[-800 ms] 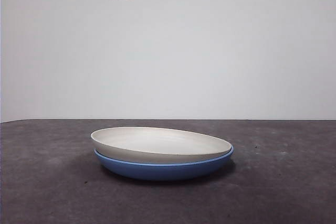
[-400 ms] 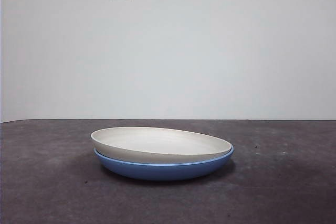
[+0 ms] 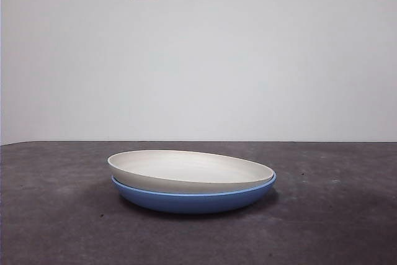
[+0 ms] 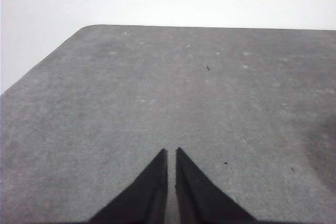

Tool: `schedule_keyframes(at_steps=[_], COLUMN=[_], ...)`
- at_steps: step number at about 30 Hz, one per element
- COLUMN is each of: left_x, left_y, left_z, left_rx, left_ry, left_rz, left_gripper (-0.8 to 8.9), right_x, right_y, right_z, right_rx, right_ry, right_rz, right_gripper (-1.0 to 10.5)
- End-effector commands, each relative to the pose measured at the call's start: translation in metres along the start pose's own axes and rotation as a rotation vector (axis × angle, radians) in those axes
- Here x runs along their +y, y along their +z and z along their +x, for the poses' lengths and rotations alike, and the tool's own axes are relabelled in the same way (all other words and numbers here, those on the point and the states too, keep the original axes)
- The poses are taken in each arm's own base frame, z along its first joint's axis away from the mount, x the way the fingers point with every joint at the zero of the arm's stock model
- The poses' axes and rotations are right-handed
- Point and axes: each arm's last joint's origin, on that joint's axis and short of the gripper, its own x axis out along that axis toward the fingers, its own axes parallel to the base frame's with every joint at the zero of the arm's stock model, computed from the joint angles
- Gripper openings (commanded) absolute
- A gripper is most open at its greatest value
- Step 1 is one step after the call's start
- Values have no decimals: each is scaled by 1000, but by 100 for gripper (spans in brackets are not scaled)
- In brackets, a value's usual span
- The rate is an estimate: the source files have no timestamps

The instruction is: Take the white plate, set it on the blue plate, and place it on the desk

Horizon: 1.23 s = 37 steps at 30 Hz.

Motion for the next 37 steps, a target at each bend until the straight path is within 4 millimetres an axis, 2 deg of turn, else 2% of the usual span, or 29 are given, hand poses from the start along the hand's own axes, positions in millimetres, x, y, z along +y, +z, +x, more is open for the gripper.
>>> schedule_keyframes(at_steps=[1,10,21,37], left_x=[0,0,0,0], left_y=[-7,-7,-7,-7], left_z=[2,2,2,2], left_rx=[25,25,25,25], left_ry=[3,3,3,3], left_rz=[-2,-2,-2,-2], left_gripper=[27,27,27,27], right_x=[0,0,2,2], right_y=[1,-2,-31,-34], right_z=[0,1,12,14], right_rx=[-14,-4,67,49], right_ry=[-3,-3,2,1], right_rz=[-7,-28,-31,-30], right_gripper=[29,29,29,29])
